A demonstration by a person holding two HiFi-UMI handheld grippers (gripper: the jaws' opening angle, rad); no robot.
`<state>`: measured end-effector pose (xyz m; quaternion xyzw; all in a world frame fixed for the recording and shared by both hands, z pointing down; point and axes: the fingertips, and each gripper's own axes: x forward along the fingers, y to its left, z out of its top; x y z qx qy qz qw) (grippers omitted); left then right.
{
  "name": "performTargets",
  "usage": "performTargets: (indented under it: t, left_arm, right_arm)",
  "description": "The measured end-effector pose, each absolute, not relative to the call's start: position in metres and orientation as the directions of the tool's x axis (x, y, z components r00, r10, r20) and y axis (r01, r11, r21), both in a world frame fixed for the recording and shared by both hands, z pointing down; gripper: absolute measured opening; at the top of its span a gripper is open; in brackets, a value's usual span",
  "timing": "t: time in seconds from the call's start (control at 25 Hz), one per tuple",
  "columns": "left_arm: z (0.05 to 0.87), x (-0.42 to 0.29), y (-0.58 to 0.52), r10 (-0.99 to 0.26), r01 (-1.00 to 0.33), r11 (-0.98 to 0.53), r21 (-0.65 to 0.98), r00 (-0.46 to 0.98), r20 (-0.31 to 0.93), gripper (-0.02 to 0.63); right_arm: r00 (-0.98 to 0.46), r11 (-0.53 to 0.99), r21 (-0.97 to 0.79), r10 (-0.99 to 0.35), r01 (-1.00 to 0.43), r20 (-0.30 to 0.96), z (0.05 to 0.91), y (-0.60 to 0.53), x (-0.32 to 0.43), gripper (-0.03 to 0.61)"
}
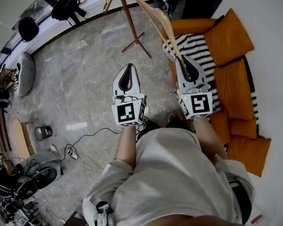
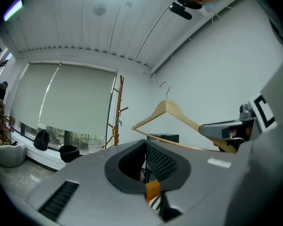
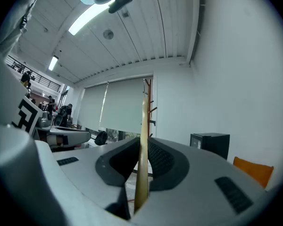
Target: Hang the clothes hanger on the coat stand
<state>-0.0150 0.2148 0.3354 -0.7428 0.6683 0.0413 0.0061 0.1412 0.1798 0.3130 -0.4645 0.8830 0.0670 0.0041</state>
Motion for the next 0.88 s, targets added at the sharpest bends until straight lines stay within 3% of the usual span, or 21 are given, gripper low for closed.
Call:
performTargets:
  t: [0.88]
  left_arm:
    - [0.379, -0.107, 0.232, -0.988, -0.984, -0.149, 0.095, 0.152, 0.031, 0.009]
  right_arm:
    - [-0.633, 0.639, 0.085, -0.769, -0.764, 0.088, 0.353, 0.201, 0.080, 0.048]
